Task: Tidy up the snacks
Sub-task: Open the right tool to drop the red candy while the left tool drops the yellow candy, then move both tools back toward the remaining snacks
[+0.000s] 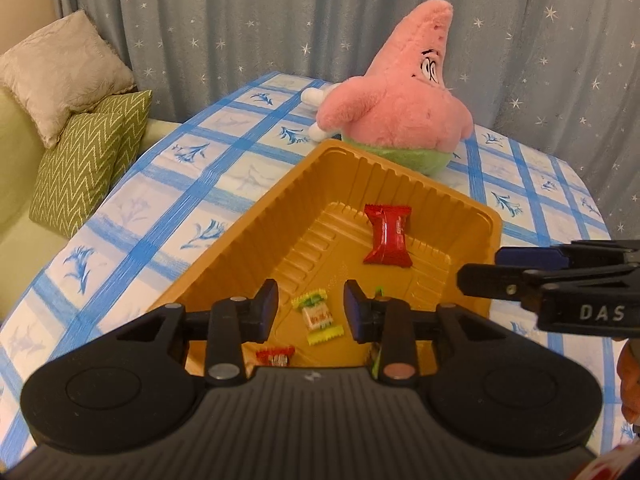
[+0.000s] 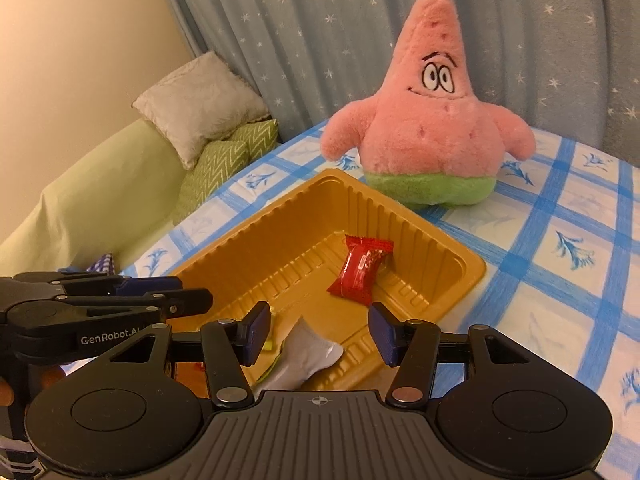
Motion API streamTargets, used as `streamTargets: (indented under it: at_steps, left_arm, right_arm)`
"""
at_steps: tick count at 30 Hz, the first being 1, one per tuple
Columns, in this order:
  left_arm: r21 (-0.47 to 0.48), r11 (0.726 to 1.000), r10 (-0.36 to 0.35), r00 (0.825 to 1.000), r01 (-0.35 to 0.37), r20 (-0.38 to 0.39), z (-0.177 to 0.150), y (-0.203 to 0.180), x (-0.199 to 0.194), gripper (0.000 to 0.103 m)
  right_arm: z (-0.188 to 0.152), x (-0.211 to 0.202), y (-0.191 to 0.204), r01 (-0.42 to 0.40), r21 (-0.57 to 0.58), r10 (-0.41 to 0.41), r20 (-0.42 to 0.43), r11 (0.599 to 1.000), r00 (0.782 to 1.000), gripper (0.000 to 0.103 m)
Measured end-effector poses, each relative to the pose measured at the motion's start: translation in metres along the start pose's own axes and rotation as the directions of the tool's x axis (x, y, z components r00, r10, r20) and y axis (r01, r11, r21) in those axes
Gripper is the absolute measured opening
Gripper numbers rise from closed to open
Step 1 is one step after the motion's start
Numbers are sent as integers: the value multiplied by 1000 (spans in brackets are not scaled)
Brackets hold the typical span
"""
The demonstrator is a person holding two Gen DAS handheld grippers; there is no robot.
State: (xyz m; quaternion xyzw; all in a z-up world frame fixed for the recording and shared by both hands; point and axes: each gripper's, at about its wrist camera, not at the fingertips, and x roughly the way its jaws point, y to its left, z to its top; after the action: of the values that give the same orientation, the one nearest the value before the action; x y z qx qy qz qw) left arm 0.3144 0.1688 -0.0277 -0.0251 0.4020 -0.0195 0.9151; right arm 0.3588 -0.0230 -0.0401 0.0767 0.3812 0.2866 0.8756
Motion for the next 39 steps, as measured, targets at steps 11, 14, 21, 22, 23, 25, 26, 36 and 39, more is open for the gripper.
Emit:
streamTargets:
  at_steps: [11, 14, 21, 22, 23, 25, 26, 36, 39]
  left_arm:
    - [-39, 999, -36, 999, 36, 5, -34, -10, -50, 32]
    - [-35, 998, -57, 998, 57, -4, -45, -18, -62, 33]
    - [0, 995, -98, 995, 98, -18, -70, -44, -85, 34]
    - [3, 995, -104, 994, 104, -22, -74, -48, -87, 34]
    - [5, 994, -111, 993, 111, -29, -77, -51, -89, 34]
    - [8, 993, -120, 992, 121, -39, -85, -58, -91, 34]
    - [10, 992, -125, 991, 126, -44, -88, -61, -91, 34]
    - [31, 989, -142, 985, 146, -101, -114, -88, -91, 34]
    - [36, 988, -145, 983, 150, -113, -119, -93, -88, 34]
  right_arm:
    - [-34, -55, 0, 21, 73, -23, 23, 997, 999, 60]
    - [-47, -70, -3, 32, 96, -34, 16, 995, 999, 61]
    - [-82, -102, -8, 76, 128, -73, -25, 989, 997, 61]
    - [-87, -106, -9, 85, 131, -81, -30, 988, 996, 61]
    - [-92, -110, -11, 91, 134, -87, -34, 987, 996, 61]
    - [-101, -119, -13, 101, 145, -96, -44, 984, 994, 61]
    - [-105, -122, -14, 108, 150, -102, -48, 983, 994, 61]
    - [-141, -140, -21, 149, 189, -131, -102, 971, 986, 61]
    - [-147, -141, -24, 154, 208, -132, -114, 966, 985, 61]
